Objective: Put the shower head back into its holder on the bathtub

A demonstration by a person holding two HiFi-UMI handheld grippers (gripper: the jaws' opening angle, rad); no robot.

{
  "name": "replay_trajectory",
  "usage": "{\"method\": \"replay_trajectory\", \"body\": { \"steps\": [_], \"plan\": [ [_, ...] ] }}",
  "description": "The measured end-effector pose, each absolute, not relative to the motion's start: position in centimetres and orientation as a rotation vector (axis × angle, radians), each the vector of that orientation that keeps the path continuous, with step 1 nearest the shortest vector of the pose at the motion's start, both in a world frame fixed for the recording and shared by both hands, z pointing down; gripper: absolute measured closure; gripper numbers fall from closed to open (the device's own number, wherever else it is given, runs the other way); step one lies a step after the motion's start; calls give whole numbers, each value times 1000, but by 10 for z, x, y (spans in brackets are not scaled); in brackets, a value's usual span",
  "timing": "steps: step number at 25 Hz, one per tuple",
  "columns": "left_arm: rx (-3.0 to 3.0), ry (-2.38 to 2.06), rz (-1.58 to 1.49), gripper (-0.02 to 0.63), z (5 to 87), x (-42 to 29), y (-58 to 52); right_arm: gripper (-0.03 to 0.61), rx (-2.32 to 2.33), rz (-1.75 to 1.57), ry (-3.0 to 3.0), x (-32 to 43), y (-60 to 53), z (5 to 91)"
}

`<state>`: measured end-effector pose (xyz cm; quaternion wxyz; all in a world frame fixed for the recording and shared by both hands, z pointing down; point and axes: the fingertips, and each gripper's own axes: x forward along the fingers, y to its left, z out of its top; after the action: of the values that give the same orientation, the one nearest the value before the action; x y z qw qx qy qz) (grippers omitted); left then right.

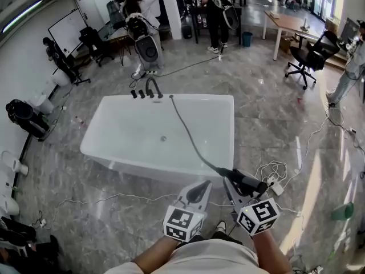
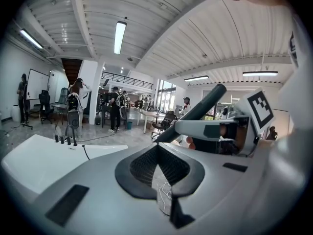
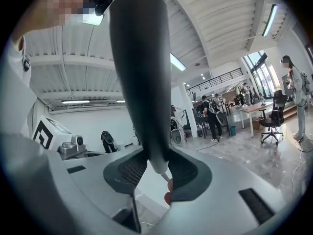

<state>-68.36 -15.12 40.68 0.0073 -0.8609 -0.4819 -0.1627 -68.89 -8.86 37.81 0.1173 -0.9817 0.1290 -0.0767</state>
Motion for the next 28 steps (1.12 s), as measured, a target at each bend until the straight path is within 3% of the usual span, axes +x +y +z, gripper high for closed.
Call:
{"method": "replay_trajectory", "body": {
  "steps": [16, 28],
  "plan": [
    [-2631, -1540, -496, 609, 410, -685, -72, 436, -2779, -179, 321, -691, 0, 382],
    [-2530, -1712, -538, 609, 418, -640, -14, 436, -2744, -197, 157, -659, 55, 395]
  ]
}}
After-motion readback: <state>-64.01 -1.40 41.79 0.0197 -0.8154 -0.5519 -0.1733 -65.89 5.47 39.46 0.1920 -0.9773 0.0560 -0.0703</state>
